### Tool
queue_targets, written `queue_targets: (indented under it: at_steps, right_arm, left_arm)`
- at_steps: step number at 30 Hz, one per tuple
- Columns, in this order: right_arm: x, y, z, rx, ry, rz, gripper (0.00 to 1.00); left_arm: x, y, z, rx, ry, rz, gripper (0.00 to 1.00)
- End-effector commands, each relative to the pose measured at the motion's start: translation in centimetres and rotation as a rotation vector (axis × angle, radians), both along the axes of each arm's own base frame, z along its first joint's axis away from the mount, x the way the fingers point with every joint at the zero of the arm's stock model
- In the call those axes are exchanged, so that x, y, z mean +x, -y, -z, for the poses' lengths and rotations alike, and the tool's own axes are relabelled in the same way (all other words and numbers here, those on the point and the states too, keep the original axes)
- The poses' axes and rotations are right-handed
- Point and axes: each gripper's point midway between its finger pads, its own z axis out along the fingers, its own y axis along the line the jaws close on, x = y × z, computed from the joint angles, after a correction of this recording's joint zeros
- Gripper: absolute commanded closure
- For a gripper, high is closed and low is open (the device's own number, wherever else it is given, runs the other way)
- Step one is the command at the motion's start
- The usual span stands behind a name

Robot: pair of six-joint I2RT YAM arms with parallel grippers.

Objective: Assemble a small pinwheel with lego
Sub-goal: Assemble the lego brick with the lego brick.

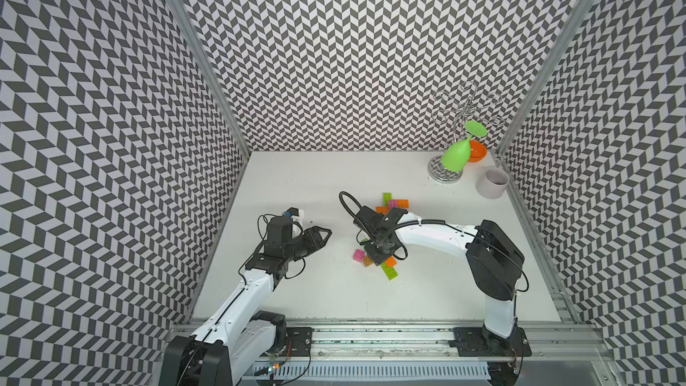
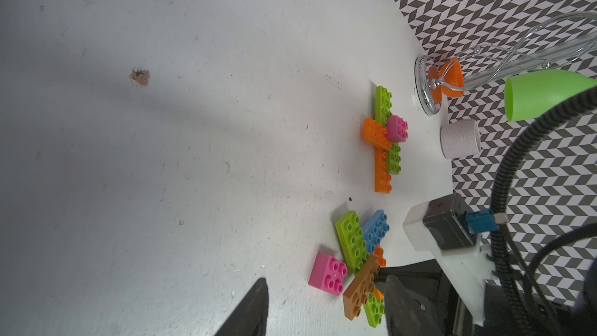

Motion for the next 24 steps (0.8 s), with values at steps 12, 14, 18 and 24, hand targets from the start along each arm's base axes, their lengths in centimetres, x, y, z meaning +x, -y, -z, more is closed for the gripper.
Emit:
queue_targets:
  at_steps: [12, 14, 18, 24]
  right_arm:
    - [-0.5, 0.8, 0.2, -0.023, -0.015, -0.005, 0.94]
    - [-0.3, 0.9, 0.4, -0.032, -0.008, -0.005, 0.94]
    - [0.2, 0.7, 0.7, -0.039, 0.005, -0.002, 0.94]
    - [0.7, 0.7, 1.6, -0.058, 0.010, 0.000, 0.95]
  left_arm:
    - [0.3, 0.1, -0.3, 0.001, 0.026, 0.000, 0.43]
    - [0.3, 0.1, -0.3, 0.003, 0.025, 0.000, 0.43]
    - [0.3, 0.1, -0.3, 0.002, 0.025, 0.001, 0.43]
    - [0.3, 0.1, -0.3, 0.004, 0.028, 0.004, 0.43]
